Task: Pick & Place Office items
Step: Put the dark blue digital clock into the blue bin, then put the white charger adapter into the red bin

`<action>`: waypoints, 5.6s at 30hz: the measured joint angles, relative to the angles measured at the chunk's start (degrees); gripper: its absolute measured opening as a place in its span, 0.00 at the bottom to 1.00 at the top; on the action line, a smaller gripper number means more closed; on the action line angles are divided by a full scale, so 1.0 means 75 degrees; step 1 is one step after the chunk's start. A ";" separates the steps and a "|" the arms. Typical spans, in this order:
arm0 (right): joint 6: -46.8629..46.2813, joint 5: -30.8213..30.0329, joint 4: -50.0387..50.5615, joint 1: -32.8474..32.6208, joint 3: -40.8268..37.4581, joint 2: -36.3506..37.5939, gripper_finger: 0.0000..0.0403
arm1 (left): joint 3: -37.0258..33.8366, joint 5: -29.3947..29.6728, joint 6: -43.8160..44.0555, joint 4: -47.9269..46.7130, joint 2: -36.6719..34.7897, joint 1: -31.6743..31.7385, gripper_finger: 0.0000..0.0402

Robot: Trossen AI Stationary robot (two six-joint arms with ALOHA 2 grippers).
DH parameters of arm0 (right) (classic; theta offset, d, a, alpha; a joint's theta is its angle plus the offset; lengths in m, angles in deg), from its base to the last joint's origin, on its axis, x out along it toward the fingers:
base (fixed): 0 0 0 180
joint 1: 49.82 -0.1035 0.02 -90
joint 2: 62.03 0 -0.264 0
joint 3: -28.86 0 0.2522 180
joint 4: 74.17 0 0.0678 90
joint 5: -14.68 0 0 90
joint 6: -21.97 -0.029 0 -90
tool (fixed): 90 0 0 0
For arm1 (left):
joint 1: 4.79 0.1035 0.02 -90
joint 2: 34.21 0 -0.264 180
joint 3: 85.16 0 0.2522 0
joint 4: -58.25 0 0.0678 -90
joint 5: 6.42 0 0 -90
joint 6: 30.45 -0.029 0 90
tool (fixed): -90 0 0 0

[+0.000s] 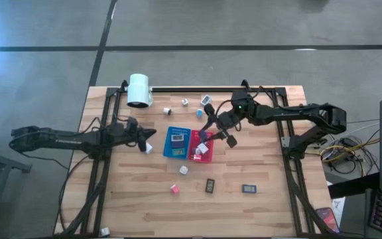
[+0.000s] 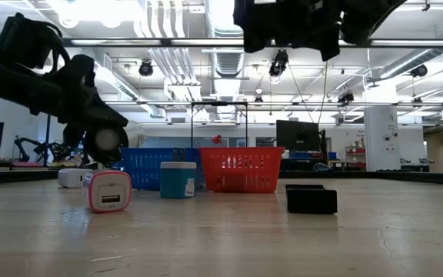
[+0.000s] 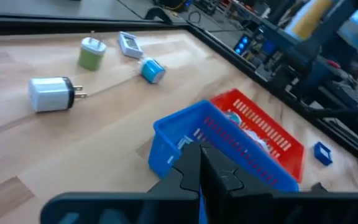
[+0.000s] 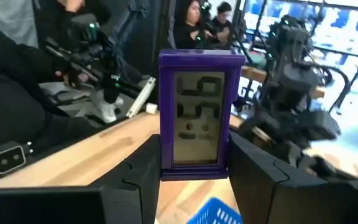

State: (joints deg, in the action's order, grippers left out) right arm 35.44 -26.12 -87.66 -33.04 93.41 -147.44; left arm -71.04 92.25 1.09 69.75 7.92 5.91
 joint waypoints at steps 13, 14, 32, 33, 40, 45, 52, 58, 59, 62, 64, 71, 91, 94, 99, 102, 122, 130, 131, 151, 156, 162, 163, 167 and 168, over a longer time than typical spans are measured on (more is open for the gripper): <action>-0.0589 -0.0584 -0.0079 -0.0055 -0.0797 0.0003 0.36 | 0.0613 0.0180 -0.2831 -0.0227 -0.0167 0.0006 0.01; -0.0629 -0.0615 -0.0103 -0.0104 -0.0874 0.0003 0.36 | 0.0690 0.0133 -0.2941 -0.0284 -0.0205 0.0007 0.01; -0.1643 -0.3291 -0.1048 -0.1479 -0.1815 0.0126 0.36 | 0.1500 -0.0978 -0.4798 0.0524 -0.0358 0.0023 0.01; -0.1701 -0.3396 -0.1031 -0.1506 -0.1885 0.0168 0.36 | 0.1545 -0.0951 -0.4870 0.0524 -0.0361 0.0023 0.01; -0.1929 -0.4204 -0.1019 -0.1498 -0.2494 0.0635 0.36 | 0.1644 -0.0948 -0.5044 0.0518 -0.0350 0.0020 0.01; -0.1873 -0.5055 -0.0783 -0.1446 -0.2852 0.1116 0.36 | 0.1644 -0.0945 -0.5311 0.0532 -0.0338 0.0020 0.01; -0.2182 -0.6325 -0.0598 -0.1346 -0.3134 0.1406 0.36 | 0.1644 -0.0945 -0.5459 0.0579 -0.0340 0.0020 0.01; -0.2202 -0.6105 -0.0560 -0.1355 -0.2983 0.1276 0.36 | 0.1644 -0.0945 -0.5454 0.0576 -0.0344 0.0020 0.01; -0.2202 -0.6009 -0.0557 -0.1352 -0.2930 0.1212 0.36 | 0.1650 -0.0945 -0.5434 0.0573 -0.0344 0.0020 0.01; -0.2202 -0.5919 -0.0466 -0.1355 -0.2725 0.0991 0.36 | 0.1660 -0.0942 -0.5431 0.0579 -0.0347 0.0020 0.01; -0.2262 -0.5897 -0.0479 -0.1355 -0.2561 0.0802 0.36 | 0.1659 -0.0942 -0.5431 0.0578 -0.0347 0.0020 0.01; -0.2377 -0.5472 -0.0391 -0.1368 -0.1759 -0.0297 0.36 | 0.1661 -0.0945 -0.5406 0.0575 -0.0338 0.0017 0.01; -0.1919 -0.5225 0.3407 -0.1561 0.2990 -0.4008 0.36 | 0.1664 -0.0976 -0.5405 0.0459 -0.0309 0.0000 0.01; -0.1738 -0.5749 0.3966 -0.1565 0.3533 -0.4391 0.36 | 0.1664 -0.0980 -0.5405 0.0459 -0.0309 0.0000 0.01; -0.1550 -0.5979 0.4668 -0.1568 0.4118 -0.4857 0.36 | 0.1664 -0.0990 -0.5405 0.0442 -0.0309 0.0000 0.01; -0.1541 -0.5979 0.4903 -0.1571 0.4313 -0.5007 0.36 | 0.1664 -0.1010 -0.5405 0.0441 -0.0312 0.0000 0.01; -0.1261 -0.5976 0.5393 -0.1571 0.4376 -0.4661 0.56 | 0.1664 -0.1009 -0.5403 0.0439 -0.0312 0.0003 0.01; -0.0723 -0.5971 0.5608 -0.1666 0.4254 -0.3206 0.54 | 0.1664 -0.1009 -0.5347 0.0389 -0.0312 0.0003 0.01; -0.0520 -0.5966 0.5570 -0.1702 0.4184 -0.2912 0.52 | 0.1664 -0.1009 -0.5347 0.0386 -0.0312 0.0003 0.01; -0.0777 -0.5982 -0.0698 -0.1763 -0.3640 0.4243 0.03 | 0.1664 -0.1226 -0.5230 0.0087 -0.0319 0.0006 0.01; -0.0853 -0.5979 -0.1253 -0.1733 -0.4693 0.5230 0.03 | 0.1664 -0.1182 -0.5241 0.0082 -0.0413 0.0009 0.01; -0.1088 -0.5926 -0.1264 -0.1649 -0.5247 0.6477 0.03 | 0.1664 -0.1178 -0.5318 -0.0219 -0.0918 0.0015 0.01; -0.1182 -0.5892 -0.1218 -0.1609 -0.5335 0.6653 0.03 | 0.1664 -0.1178 -0.5318 -0.0341 -0.1047 0.0015 0.01; -0.1494 -0.5829 -0.0648 -0.1383 -0.5447 0.7260 0.03 | 0.1664 -0.1146 -0.5372 -0.0997 -0.1618 0.0015 0.01; -0.1576 -0.5715 -0.0494 -0.1313 -0.5448 0.7339 0.03 | 0.1664 -0.1116 -0.5373 -0.1155 -0.1750 0.0015 0.01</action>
State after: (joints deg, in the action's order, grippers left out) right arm 23.62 -68.98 -91.36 -42.89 52.55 -92.40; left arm -58.56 83.87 -39.21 61.09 -5.20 6.02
